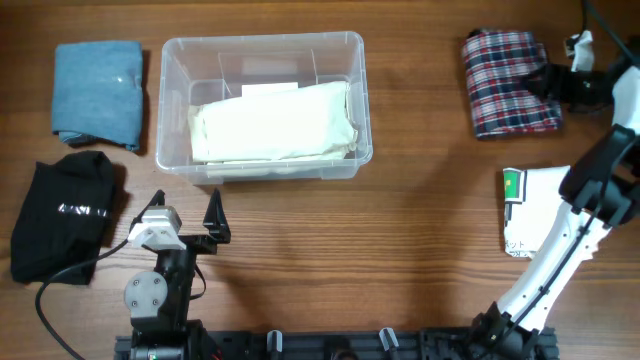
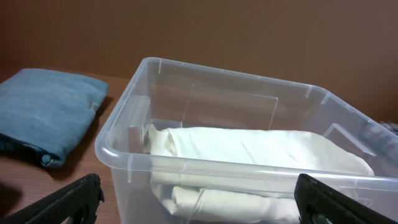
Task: Pack container
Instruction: 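Move the right gripper to the plaid shirt and grasp it, then lift the plaid shirt and carry it over the bin's left side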
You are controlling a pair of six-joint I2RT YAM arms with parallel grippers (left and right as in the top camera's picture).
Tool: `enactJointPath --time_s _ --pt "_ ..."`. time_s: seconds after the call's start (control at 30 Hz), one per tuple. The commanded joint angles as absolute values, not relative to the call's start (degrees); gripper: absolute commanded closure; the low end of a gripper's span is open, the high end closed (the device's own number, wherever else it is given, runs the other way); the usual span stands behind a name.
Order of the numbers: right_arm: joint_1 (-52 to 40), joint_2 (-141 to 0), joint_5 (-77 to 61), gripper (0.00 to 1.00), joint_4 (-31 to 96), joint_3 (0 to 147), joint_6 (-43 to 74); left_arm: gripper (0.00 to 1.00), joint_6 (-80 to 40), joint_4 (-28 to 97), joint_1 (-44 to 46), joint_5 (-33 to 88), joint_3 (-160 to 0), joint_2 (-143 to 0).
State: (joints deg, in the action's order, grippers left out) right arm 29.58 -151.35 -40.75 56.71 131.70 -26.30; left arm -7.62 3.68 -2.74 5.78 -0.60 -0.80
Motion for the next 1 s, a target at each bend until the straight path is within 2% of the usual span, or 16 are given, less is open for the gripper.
enactJointPath --time_s 0.0,0.1,0.2,0.37,0.6,0.87,0.97 --pt "28.4 -153.2 -42.2 0.66 56.8 131.7 -23.7 0.0 -7.9 4.0 -3.0 5.3 -0.3 -0.4" --pt "28.4 -153.2 -41.8 0.77 57.3 131.7 -22.2 0.0 -7.9 4.0 -3.0 5.3 -0.3 -0.4" --pt "28.4 -152.8 -41.8 0.96 58.5 131.7 -20.7 0.0 -7.9 4.0 -3.0 5.3 -0.3 -0.4" --pt "28.3 -147.9 -42.1 0.96 62.4 132.0 -20.4 0.0 -7.9 4.0 -3.0 5.3 -0.3 -0.4" --pt "24.0 -130.8 -43.8 0.96 63.9 132.0 -12.8 0.0 -7.9 4.0 -3.0 5.3 -0.3 -0.4" --pt "8.0 -114.4 -43.6 0.96 63.1 132.0 6.7 0.0 -7.9 4.0 -3.0 5.3 -0.3 -0.4" --pt "-0.2 -110.3 -39.1 0.96 60.2 132.0 17.2 0.0 -7.9 4.0 -3.0 5.3 -0.3 -0.4"
